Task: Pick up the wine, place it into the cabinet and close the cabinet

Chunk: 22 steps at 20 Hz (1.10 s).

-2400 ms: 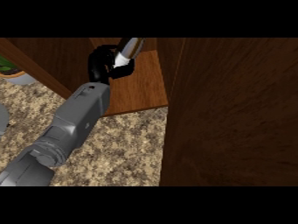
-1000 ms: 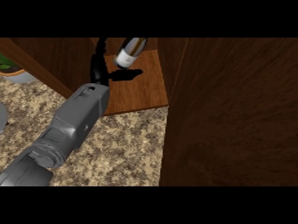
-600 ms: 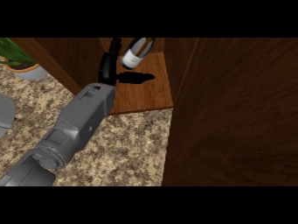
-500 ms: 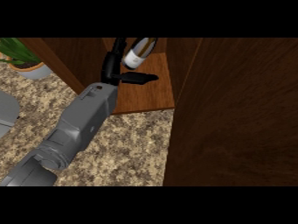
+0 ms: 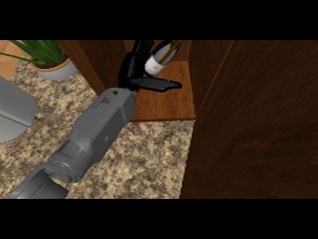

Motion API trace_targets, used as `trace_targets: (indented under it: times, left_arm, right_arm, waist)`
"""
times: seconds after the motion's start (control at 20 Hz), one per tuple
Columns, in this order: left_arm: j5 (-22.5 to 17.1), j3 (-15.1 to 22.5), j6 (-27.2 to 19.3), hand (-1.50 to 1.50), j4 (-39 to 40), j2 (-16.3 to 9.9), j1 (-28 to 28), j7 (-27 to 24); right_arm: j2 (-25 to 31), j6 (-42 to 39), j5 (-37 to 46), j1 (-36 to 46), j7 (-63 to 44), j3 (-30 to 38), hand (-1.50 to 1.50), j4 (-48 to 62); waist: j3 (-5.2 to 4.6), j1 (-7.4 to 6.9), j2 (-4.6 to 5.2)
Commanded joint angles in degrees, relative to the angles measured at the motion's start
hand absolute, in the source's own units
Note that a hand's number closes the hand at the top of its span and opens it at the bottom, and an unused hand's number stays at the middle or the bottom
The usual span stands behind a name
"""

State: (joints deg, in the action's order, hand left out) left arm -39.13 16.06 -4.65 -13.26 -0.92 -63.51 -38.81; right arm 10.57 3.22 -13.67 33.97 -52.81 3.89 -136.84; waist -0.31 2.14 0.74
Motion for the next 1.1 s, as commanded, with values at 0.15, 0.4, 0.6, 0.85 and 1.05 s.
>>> trace_targets:
  times: [0.15, 0.4, 0.6, 0.85, 1.05]
  left_arm:
    - [2.6, 1.8, -3.2, -1.50, -10.3, -0.2, 2.2, 4.1]
    - [4.2, 6.0, -5.4, -1.50, -24.6, 0.9, 9.4, 9.2]
    - [3.7, 10.9, -13.7, -1.50, -36.2, 0.9, 10.2, 16.2]
    - [6.3, 16.2, -22.2, -1.50, -53.8, 0.9, 19.3, 22.7]
    - [8.6, 21.6, -29.6, -1.50, -64.8, 0.9, 27.2, 22.6]
  right_arm:
    - [-0.5, 2.1, 2.2, -3.3, -1.7, -1.8, -1.50, -4.4]
    - [1.9, 2.3, 0.0, -0.8, -2.8, 1.7, -1.50, -1.8]
    - [1.8, 3.2, 0.7, -1.1, -5.5, -1.0, -1.50, -5.8]
    - [-0.3, 2.0, 4.2, -3.0, 2.1, -4.0, -1.50, -1.1]
    - [2.0, 2.2, 1.1, 0.2, -0.4, -0.8, -1.50, -0.7]
  waist:
    - [0.32, -3.03, -1.52]
    - [0.33, -3.67, -1.72]
    - [0.32, -2.77, -1.82]
    - [0.32, -3.56, -1.38]
    - [0.32, -3.16, -1.27]
